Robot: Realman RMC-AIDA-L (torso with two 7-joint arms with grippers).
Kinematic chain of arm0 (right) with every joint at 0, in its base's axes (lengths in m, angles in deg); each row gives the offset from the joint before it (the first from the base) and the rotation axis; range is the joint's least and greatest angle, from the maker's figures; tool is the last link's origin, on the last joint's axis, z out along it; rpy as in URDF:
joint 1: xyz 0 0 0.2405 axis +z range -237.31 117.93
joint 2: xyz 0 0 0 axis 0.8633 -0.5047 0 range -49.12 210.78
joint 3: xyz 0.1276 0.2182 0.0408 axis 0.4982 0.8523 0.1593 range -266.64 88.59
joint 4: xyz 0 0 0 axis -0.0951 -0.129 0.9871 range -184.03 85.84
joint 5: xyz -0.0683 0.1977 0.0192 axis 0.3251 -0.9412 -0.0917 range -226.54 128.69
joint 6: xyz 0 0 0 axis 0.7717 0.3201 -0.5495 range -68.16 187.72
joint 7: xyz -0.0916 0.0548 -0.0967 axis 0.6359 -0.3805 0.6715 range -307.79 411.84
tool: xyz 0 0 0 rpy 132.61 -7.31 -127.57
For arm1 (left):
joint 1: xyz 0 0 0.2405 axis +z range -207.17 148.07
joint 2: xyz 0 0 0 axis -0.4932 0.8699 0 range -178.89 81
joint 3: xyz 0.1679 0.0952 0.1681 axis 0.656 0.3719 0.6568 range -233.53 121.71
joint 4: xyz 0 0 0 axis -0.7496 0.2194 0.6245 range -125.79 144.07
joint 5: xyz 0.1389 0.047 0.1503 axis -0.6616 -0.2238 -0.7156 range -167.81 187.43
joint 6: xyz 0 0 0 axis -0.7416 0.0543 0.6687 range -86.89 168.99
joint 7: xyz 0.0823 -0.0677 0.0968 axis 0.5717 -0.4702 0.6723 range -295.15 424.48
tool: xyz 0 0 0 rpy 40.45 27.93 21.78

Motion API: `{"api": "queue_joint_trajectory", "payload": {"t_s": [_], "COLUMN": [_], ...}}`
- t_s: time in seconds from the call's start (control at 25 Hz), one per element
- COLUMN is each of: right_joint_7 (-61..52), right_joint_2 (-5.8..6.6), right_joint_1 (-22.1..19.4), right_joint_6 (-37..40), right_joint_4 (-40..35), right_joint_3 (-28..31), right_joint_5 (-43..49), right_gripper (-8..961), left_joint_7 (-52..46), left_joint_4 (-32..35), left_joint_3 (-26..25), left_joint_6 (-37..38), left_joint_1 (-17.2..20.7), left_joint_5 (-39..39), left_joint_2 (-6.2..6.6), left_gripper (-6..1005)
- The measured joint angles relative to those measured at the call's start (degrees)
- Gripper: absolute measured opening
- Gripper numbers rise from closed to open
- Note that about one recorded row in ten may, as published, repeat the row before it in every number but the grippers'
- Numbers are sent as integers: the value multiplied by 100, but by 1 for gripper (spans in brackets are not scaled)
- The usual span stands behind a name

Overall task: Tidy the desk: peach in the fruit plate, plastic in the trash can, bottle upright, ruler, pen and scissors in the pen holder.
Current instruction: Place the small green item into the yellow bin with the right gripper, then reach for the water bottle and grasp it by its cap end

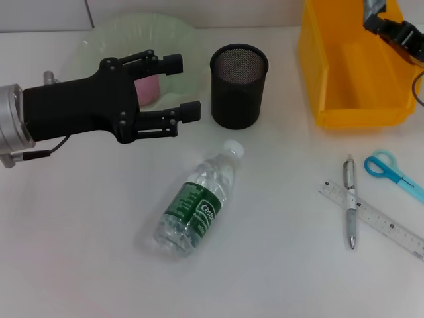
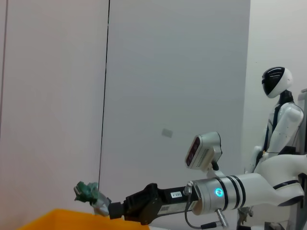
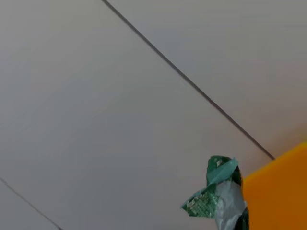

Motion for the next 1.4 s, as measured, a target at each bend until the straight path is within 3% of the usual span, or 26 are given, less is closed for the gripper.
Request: {"api": "queue_joint_trajectory", "payload": {"t_s": [0.2,0.64,0.76,0.88,0.92,0.96,1.08,1.12,1.2,1.28,1.4], "right_joint_7": [-23,-18,105,605,1068,1068,2098,2601,2771,2974,3284], "right_joint_2": [-82,-101,-70,38,100,100,176,177,159,116,33], "right_joint_1": [12,-77,-229,-545,-775,-775,-1198,-1413,-1515,-1632,-1813], "right_joint_6": [-37,142,768,1833,2504,2504,3520,3854,3915,3945,3856], "right_joint_4": [-61,-61,-131,-329,-508,-508,-796,-927,-964,-982,-933], "right_joint_3": [-14,31,57,157,160,160,114,132,151,179,199], "right_joint_5": [-11,-25,-58,-126,-117,-117,300,818,1091,1450,1775], "right_gripper": [17,404,515,627,664,684,745,765,765,765,765], "left_joint_7": [60,68,-32,-514,-651,-651,-2042,-2042,-2410,-3754,-5346], "left_joint_4": [0,1,0,31,47,47,502,502,688,1474,2048], "left_joint_3": [-1,0,-11,-84,-97,-97,-60,-60,-56,35,695], "left_joint_6": [-14,-24,-10,-44,-55,-55,-233,-233,-275,-380,-764], "left_joint_1": [40,69,69,60,49,49,-94,-94,-151,-443,-860], "left_joint_5": [2,-22,-21,-17,-25,-25,-488,-488,-679,-1493,-2321], "left_joint_2": [0,7,7,36,50,50,139,139,134,35,5], "left_gripper": [832,812,807,802,800,798,793,791,788,784,779]}}
